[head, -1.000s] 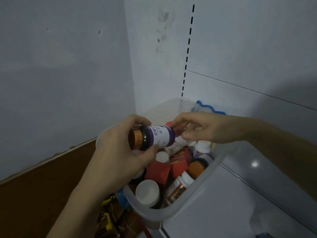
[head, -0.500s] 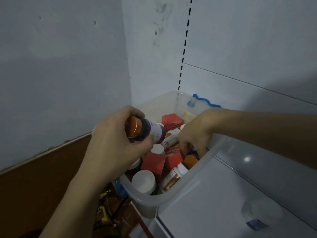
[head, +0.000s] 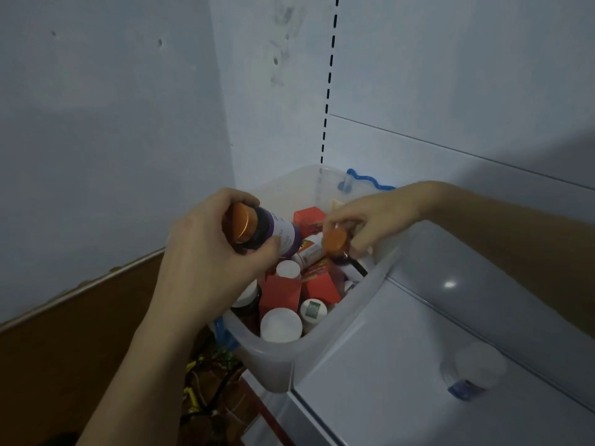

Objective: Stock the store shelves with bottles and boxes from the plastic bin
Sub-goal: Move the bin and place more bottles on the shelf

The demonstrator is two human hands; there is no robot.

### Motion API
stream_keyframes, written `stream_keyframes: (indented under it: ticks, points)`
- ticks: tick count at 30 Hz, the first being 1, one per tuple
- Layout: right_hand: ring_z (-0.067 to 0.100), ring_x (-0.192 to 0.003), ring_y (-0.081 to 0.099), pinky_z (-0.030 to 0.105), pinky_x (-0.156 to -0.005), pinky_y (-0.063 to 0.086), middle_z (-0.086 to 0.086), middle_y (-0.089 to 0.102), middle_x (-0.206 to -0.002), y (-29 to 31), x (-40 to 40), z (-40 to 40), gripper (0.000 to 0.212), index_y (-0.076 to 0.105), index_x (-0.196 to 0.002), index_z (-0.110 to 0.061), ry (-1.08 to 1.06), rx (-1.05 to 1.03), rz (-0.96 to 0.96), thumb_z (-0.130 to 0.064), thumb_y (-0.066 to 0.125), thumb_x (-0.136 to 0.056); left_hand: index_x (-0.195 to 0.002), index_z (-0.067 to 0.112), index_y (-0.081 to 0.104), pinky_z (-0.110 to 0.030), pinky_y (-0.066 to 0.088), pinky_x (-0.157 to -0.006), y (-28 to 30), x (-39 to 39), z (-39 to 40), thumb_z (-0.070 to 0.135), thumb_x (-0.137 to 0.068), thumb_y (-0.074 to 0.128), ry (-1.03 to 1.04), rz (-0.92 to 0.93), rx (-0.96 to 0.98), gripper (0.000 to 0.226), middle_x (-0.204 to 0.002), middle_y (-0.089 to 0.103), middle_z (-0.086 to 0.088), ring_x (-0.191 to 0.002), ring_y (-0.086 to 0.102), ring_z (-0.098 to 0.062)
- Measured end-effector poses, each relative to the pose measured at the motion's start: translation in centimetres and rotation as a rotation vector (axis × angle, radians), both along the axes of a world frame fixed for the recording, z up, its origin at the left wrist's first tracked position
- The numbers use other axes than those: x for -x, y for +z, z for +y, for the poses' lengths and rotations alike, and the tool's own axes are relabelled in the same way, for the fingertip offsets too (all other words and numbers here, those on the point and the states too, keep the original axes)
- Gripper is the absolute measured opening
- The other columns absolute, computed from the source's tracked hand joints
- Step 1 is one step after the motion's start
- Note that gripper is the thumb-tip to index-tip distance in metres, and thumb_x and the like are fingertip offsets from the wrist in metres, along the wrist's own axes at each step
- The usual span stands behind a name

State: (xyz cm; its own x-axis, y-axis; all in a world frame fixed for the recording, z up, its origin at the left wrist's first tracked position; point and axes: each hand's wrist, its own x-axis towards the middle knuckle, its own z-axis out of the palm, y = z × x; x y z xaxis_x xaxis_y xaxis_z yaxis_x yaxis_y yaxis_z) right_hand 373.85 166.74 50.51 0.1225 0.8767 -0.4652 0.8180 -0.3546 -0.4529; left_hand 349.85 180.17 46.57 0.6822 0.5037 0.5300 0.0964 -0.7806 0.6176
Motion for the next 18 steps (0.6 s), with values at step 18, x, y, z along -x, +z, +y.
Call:
stream_keyframes:
  ticks: [18]
  points:
    - [0.016, -0.098, 0.068, 0.035, -0.076, 0.058, -0.004, 0.07, -0.104, -1.2, 15.3, -10.6, 0.02, 0.064, -0.109, -0.023, -0.955, -1.43, 0.559, -0.032, 0.066, -0.092, -0.122, 0.008, 0.058, -0.042, 0.057, -0.087, 4.4, 2.8, -3.0, 0.024, -0.047, 0.079, -0.853, -0.349, 1.501, 0.079, -0.098, 0.066, -0.009, -0.094, 0.068, -0.027]
